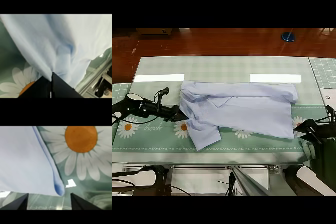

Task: Fold the shirts.

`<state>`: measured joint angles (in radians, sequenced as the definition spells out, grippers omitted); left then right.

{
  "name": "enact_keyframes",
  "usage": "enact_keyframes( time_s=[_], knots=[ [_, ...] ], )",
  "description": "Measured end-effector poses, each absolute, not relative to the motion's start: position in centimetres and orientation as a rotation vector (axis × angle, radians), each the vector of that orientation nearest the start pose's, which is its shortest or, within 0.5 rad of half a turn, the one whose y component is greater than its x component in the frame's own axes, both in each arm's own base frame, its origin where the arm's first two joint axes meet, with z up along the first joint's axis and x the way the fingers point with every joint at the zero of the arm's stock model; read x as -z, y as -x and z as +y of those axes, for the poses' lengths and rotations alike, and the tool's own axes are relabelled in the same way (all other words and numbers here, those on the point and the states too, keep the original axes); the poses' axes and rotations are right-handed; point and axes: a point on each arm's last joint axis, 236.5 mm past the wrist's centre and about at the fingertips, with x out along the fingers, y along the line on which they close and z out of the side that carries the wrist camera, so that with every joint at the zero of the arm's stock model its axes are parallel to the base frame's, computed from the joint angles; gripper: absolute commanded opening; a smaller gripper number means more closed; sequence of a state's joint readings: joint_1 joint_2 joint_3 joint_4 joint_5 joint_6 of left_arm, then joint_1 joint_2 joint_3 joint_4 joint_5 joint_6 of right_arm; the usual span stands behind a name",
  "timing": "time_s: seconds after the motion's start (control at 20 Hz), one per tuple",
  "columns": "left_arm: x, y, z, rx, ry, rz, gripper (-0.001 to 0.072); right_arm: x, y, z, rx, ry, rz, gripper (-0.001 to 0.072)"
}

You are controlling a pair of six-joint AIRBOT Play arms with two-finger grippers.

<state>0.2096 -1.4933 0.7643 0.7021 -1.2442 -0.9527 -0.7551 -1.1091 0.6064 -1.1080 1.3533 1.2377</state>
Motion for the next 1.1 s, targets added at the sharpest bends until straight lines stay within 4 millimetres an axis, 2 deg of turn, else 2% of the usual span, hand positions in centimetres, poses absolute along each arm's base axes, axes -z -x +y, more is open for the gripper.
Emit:
enact_keyframes(
  time_s=[0.5, 0.7, 0.85, 0.95, 1.05, 1.1],
  knots=[
    [9.5, -28.9, -11.3, 0.613, 0.698, 1.507, 0.0026, 8.3, -21.1, -4.8, 0.052, -0.897, 1.464, 0.0579],
    [9.5, -28.9, -11.3, 0.613, 0.699, 1.507, 0.0026, 8.9, -21.1, -4.0, 0.031, -0.948, 1.495, 0.0579],
    [9.4, -29.0, -11.4, 0.613, 0.703, 1.504, 0.0026, 9.6, -21.0, -2.6, -0.009, -0.892, 1.556, 0.0567],
    [9.3, -29.1, -11.4, 0.614, 0.71, 1.501, 0.0026, 10.0, -21.3, -1.5, -0.028, -0.848, 1.584, 0.0348],
    [9.2, -29.2, -11.5, 0.615, 0.716, 1.497, 0.0026, 10.5, -21.7, -1.1, -0.025, -0.803, 1.589, 0.0045],
    [9.2, -29.2, -11.5, 0.616, 0.72, 1.494, 0.0025, 10.6, -21.7, -0.7, -0.026, -0.793, 1.6, 0.0023]
  ],
)
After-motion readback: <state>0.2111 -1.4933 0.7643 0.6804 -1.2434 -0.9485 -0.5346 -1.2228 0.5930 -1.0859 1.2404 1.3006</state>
